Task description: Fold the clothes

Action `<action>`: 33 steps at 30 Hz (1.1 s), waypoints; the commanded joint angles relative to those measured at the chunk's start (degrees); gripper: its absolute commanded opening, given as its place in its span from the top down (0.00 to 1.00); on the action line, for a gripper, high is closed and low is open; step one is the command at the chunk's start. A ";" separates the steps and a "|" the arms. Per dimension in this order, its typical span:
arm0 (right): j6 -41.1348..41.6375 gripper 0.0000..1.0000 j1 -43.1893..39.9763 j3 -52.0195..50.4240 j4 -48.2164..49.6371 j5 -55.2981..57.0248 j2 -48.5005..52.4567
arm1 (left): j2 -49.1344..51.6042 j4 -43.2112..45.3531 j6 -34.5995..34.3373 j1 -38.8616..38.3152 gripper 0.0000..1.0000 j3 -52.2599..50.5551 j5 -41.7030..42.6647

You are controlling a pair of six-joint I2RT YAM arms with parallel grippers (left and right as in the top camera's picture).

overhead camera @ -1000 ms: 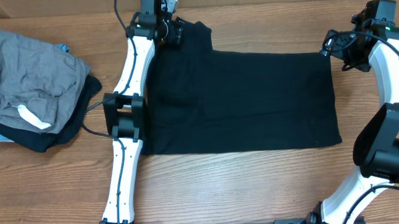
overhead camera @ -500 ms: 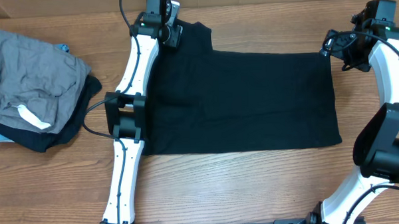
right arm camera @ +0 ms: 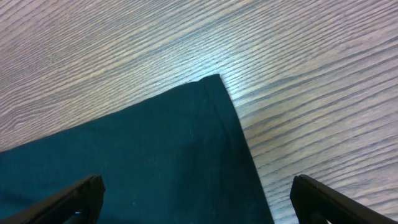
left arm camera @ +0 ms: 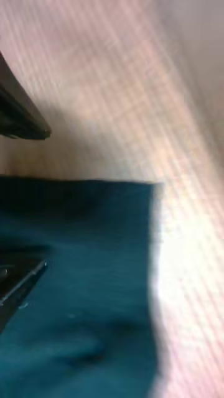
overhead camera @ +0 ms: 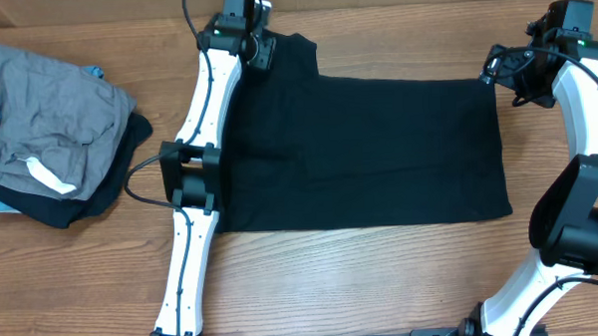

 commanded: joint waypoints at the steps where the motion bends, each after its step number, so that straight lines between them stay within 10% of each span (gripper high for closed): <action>1: -0.22 0.00 0.17 -0.26 0.33 -0.31 -0.22 | 1.22 2.91 -0.09 -0.48 0.34 2.43 1.70; 23: -0.22 0.00 0.17 -0.26 0.33 -0.31 -0.22 | 7.67 8.79 2.23 -0.96 0.44 -0.79 1.36; 33: -0.22 0.00 0.17 -0.26 0.33 -0.33 -0.22 | 7.41 3.41 3.54 -0.96 0.77 -0.59 -1.40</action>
